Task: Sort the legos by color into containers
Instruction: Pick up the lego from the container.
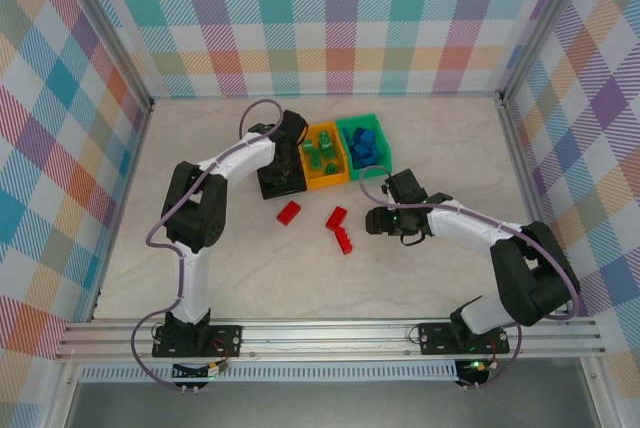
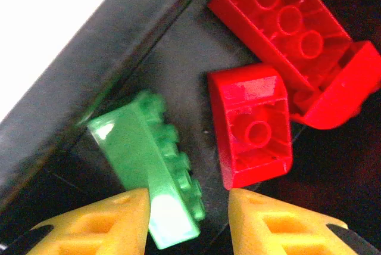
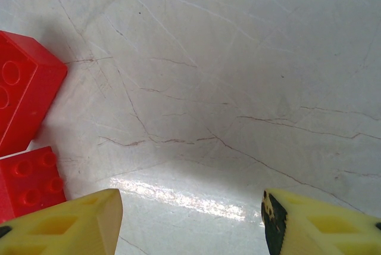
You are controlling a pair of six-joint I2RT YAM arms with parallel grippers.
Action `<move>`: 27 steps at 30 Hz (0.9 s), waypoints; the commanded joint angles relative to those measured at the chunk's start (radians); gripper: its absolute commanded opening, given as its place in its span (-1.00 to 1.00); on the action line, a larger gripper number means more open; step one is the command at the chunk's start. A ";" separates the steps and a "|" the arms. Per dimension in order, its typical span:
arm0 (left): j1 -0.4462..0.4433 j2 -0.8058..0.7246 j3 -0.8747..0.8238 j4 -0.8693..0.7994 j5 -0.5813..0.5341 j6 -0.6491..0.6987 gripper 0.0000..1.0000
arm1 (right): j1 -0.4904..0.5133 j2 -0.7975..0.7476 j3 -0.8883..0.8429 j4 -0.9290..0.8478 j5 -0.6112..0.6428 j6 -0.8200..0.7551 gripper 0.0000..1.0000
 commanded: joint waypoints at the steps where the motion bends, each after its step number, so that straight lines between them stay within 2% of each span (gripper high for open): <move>1: -0.004 -0.032 -0.009 -0.074 -0.047 -0.042 -0.20 | -0.005 -0.008 -0.015 0.021 0.001 -0.016 0.28; 6: -0.002 0.012 0.016 -0.085 -0.041 -0.090 -0.21 | -0.005 -0.012 -0.014 0.022 0.003 -0.016 0.28; 19: 0.014 0.116 0.061 -0.086 0.014 -0.095 -0.21 | -0.005 -0.031 -0.029 0.023 0.018 -0.022 0.28; 27: 0.016 0.121 0.061 -0.080 0.007 -0.072 -0.33 | -0.006 -0.036 -0.036 0.027 0.020 -0.024 0.28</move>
